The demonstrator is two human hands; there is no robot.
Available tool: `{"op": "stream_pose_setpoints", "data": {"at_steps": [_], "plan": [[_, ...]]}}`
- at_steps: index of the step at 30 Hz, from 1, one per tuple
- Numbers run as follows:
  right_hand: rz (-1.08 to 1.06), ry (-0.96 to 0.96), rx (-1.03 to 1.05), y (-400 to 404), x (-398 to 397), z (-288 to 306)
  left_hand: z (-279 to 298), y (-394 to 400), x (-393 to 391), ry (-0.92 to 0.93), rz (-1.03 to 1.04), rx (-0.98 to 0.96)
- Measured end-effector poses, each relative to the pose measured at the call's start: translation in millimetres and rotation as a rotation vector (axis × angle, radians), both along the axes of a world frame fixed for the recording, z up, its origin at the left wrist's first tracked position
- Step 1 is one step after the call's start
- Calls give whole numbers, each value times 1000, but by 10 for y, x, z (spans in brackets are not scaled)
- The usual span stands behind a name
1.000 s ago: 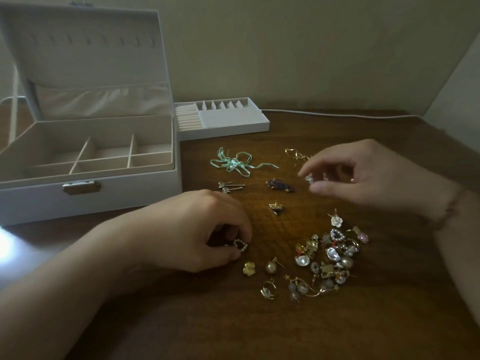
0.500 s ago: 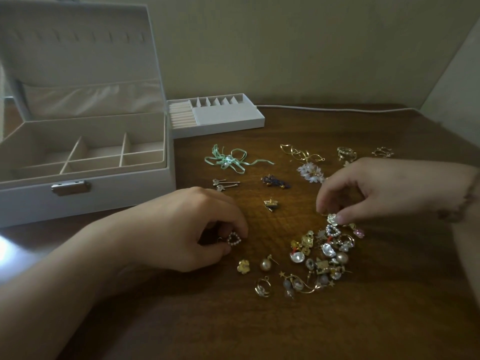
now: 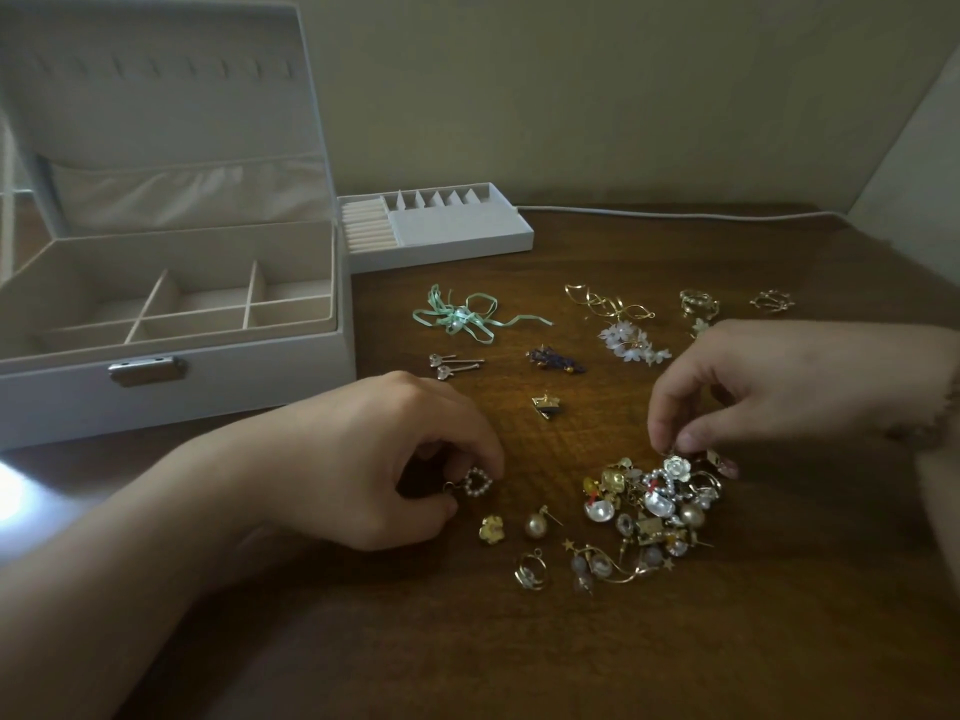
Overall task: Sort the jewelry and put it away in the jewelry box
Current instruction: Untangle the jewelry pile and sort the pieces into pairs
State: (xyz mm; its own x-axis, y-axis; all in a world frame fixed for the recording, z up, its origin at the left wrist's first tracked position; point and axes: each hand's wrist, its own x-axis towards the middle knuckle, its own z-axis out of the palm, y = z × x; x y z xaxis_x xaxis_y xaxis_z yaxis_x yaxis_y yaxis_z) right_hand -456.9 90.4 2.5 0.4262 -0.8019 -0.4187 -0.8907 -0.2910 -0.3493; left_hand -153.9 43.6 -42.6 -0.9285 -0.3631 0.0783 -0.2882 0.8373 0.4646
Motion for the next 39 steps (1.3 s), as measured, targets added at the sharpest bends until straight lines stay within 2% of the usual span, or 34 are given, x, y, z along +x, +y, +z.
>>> {"op": "stream_pose_setpoints", "data": {"at_steps": [6, 11, 16, 21, 31, 36, 39], "plan": [[-33, 26, -107, -47, -25, -45, -6, 0, -1, -2, 11, -3], [-118, -279, -394, -120, 121, -126, -17, 2, -15, 0, 7, -14], [-178, -392, -233, -214, 295, -289, -20, 8, -17, 1, 2, -14], [-238, -448, -254, -271, 348, -366, -20, 3, -22, -8, 7, 1], [-209, -375, -299, -219, 354, -358, -32, -10, -15, 4, 28, 5], [-108, -109, -364, -181, 272, -245, -35, -11, -6, 3, 19, 0], [-87, 34, -207, -97, 103, -120, -35, -14, -6, 2, 16, 1]]}}
